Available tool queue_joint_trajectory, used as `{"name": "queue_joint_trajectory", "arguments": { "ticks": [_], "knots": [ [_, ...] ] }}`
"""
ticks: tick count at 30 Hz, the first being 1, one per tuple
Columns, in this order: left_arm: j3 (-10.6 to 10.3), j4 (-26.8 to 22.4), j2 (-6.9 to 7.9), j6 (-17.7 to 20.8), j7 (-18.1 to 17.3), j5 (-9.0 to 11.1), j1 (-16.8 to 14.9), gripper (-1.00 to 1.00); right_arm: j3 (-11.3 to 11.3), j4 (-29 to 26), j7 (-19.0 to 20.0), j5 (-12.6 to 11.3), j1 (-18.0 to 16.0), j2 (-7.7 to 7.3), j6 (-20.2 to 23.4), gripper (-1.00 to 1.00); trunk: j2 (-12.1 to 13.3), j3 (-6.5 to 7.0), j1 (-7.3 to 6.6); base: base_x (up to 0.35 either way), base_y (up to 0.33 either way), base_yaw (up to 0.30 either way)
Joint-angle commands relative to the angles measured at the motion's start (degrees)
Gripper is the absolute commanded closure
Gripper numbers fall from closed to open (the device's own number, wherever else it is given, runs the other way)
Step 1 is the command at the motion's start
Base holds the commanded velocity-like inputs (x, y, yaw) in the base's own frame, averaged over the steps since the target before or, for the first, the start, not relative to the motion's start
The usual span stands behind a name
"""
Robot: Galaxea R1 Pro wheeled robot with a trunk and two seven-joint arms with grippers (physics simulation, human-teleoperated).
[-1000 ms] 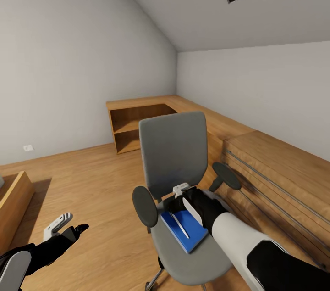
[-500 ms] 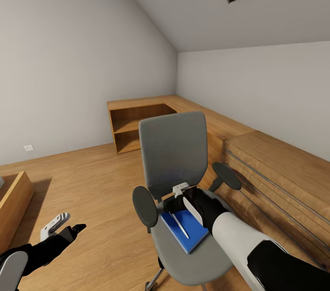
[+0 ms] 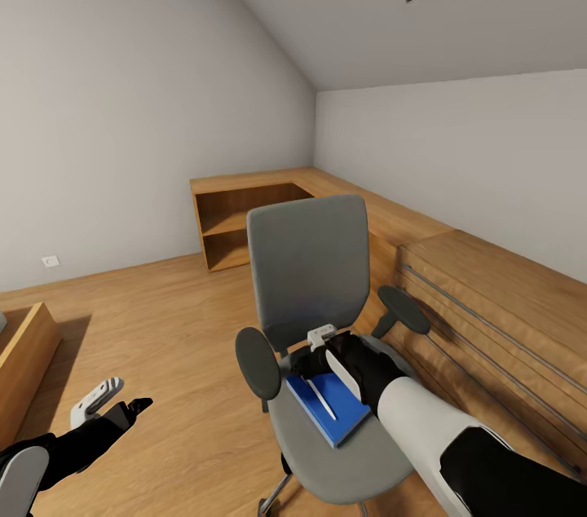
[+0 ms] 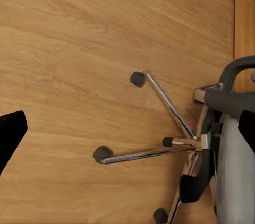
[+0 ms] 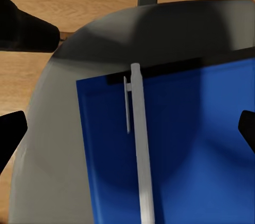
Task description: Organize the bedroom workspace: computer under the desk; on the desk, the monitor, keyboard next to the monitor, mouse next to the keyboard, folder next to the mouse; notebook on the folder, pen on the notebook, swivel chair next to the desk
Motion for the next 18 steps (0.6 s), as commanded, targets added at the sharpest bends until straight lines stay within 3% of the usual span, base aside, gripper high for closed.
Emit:
{"name": "queue_joint_trajectory", "arguments": {
  "ticks": [1,18],
  "knots": [
    [0.03,-0.06,0.0,0.18,0.53,0.61,-0.04,-1.0,0.36,-0.07,-0.07,-0.36,-0.07,-0.05,0.2,-1.0,-0.45,-0.24,0.22,0.0,0.0,0.0],
    [0.09,-0.06,0.0,0.18,0.53,0.61,-0.04,-1.0,0.36,-0.05,-0.07,-0.36,-0.08,-0.06,0.2,-1.0,-7.26,-3.29,3.95,0.0,0.0,0.0]
  ]
}}
